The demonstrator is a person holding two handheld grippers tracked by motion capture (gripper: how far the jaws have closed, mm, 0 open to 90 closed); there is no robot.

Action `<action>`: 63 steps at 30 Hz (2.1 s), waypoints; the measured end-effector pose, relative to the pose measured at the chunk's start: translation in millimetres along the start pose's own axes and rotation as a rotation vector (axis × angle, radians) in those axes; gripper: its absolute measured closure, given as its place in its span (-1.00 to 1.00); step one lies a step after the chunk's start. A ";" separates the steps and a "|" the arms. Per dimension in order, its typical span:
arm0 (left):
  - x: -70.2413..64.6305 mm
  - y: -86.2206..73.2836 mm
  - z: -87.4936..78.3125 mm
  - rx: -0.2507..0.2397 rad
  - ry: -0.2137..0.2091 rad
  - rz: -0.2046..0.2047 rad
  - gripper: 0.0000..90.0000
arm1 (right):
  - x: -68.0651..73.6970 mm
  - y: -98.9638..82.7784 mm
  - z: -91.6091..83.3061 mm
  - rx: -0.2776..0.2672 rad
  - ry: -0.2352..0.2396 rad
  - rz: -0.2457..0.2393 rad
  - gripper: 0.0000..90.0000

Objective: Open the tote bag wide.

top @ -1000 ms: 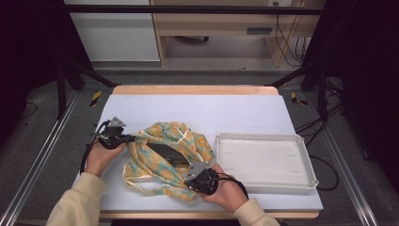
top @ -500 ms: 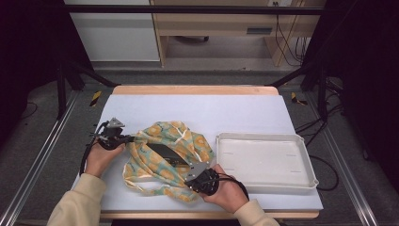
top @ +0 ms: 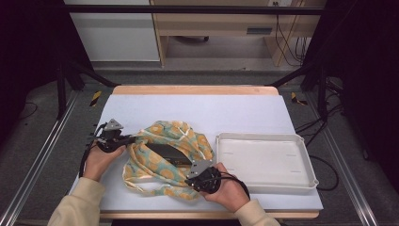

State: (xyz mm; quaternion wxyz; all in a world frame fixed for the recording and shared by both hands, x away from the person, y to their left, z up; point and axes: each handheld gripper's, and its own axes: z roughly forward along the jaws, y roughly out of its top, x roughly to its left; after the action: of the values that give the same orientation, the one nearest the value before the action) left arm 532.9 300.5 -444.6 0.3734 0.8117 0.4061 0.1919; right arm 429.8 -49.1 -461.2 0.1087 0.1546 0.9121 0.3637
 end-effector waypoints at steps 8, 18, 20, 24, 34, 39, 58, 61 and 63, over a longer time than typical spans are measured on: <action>-22.5 10.7 -39.8 -0.112 0.000 0.018 0.10 | -2.1 10.4 -18.5 -0.070 -0.059 0.030 -0.05; -60.0 -18.5 -31.8 -0.043 -0.061 0.099 -0.37 | -22.7 29.7 -45.7 -0.109 -0.147 0.073 -0.55; -61.3 -22.7 -26.3 -0.028 -0.095 0.093 -0.46 | -30.6 35.4 -47.4 -0.101 -0.163 0.088 -0.66; -69.6 -26.8 -20.8 0.000 -0.093 0.130 -0.53 | -47.3 44.4 -50.2 -0.100 -0.194 0.122 -0.61; -77.5 -31.1 -12.8 0.032 -0.097 0.153 -0.54 | -78.7 53.1 -27.0 0.021 -0.208 0.162 -0.38; -78.8 -32.1 -11.7 0.039 -0.094 0.160 -0.42 | -75.1 57.9 -10.2 0.052 -0.184 0.164 -0.45; -76.4 -33.4 -21.5 0.056 -0.037 0.186 0.61 | -78.9 59.7 -9.1 0.027 -0.204 0.148 0.99; -76.5 -32.8 -26.1 0.046 -0.026 0.196 0.84 | -79.4 59.6 -10.2 0.012 -0.206 0.154 1.00; -76.6 -32.0 -31.0 0.032 -0.016 0.194 0.92 | -79.8 59.5 -12.0 0.002 -0.210 0.164 1.00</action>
State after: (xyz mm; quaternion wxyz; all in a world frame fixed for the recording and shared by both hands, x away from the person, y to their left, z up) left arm 451.6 265.6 -449.6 0.3433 0.8544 0.3257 0.2143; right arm 512.3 -44.6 -404.3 0.1733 0.2659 0.8804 0.3525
